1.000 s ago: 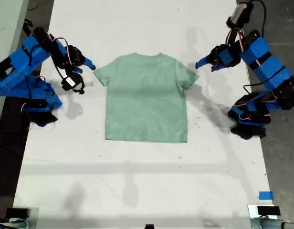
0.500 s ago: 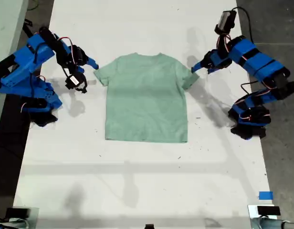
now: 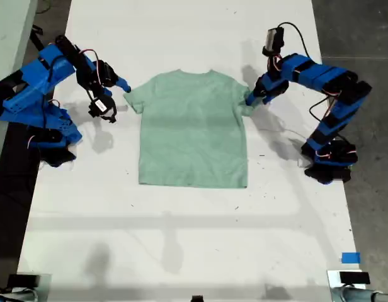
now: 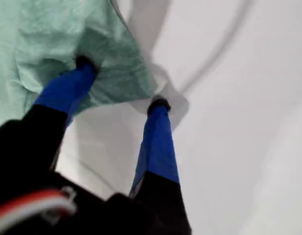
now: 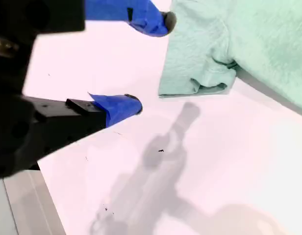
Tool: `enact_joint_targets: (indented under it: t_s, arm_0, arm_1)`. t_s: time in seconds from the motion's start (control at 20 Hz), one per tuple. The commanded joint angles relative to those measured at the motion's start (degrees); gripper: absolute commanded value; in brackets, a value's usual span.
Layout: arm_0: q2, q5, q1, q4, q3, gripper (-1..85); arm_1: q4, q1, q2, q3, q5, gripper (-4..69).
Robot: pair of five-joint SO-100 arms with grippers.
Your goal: Fold t-shirt
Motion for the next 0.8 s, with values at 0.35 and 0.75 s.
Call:
enact_joint_targets:
  t_s: [0.35, 0.75]
  arm_0:
    - [-0.6, 0.4, 0.3, -0.8, -2.9, 25.9]
    - [-1.0, 0.4, 0.7, -0.7, -2.8, 25.9]
  arm_1:
    - [14.0, -4.9, 5.8, -13.4, 1.0, -1.1]
    - [25.1, -14.2, 3.3, -35.9, 7.4, -1.1]
